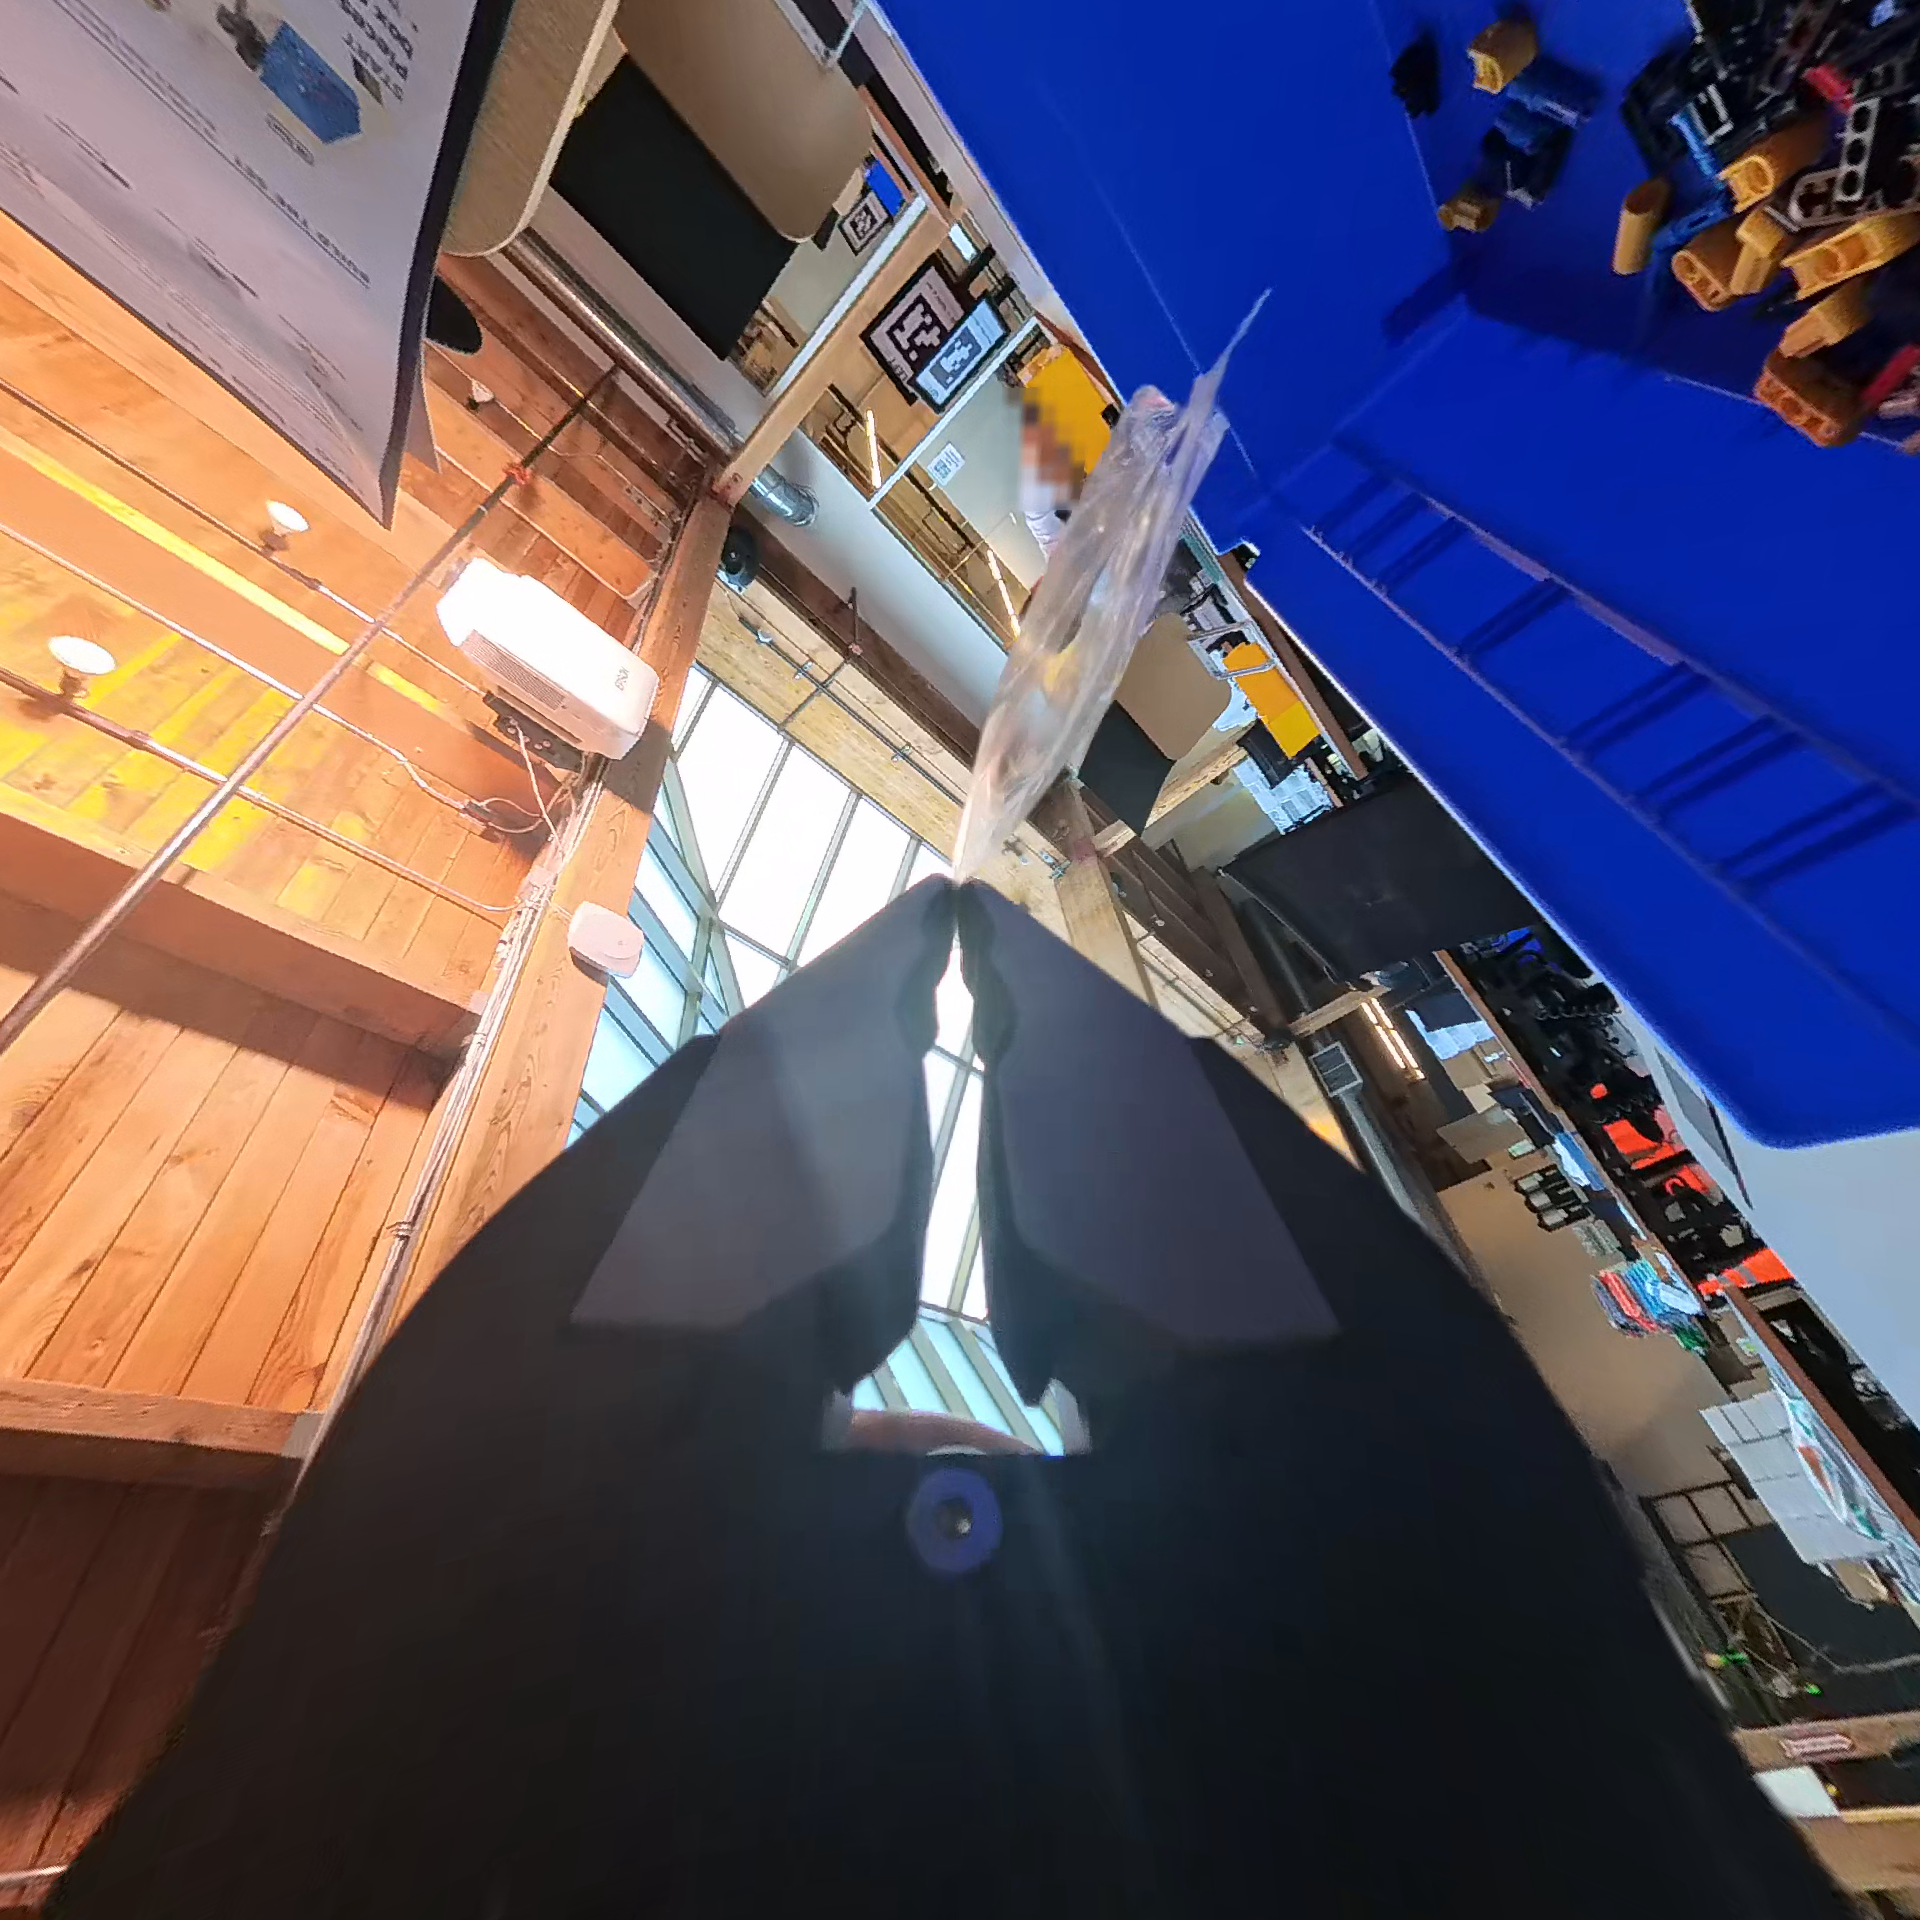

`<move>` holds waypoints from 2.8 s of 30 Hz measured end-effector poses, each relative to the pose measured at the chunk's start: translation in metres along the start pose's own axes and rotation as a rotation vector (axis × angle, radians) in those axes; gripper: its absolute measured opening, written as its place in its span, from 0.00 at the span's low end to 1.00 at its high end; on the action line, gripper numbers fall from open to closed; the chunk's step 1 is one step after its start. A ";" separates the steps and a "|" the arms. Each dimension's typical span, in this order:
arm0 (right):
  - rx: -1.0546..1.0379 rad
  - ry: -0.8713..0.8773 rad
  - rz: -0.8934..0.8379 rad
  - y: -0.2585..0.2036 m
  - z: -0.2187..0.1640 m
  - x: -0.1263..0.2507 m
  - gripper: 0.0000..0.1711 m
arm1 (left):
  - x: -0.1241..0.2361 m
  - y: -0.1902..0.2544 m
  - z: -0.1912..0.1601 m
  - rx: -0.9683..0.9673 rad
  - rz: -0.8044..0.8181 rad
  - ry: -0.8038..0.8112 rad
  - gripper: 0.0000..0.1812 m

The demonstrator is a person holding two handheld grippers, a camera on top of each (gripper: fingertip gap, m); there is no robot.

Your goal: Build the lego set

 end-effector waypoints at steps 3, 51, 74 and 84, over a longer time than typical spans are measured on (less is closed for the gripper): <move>-0.002 0.002 -0.001 0.000 0.000 0.000 0.01 | -0.002 -0.006 -0.001 -0.033 0.034 0.005 0.93; 0.003 0.068 -0.193 0.040 0.006 0.035 0.09 | 0.182 -0.010 0.103 1.424 -0.277 0.143 0.00; 0.024 -0.374 -0.134 0.032 -0.082 -0.010 0.22 | 0.215 -0.003 0.111 1.457 -0.625 0.233 0.24; 0.137 -0.472 -0.345 0.064 -0.093 0.012 0.24 | 0.220 -0.031 0.074 1.820 -0.694 0.302 0.20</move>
Point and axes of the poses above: each gripper's, where its closed fingertips meet, x back along the fingers, z out of its top, y = z × x across the jaws, the point moved 1 cm from there along x, back along the fingers, and after that the axes turned 10 degrees about z, right-handed, at the moved point
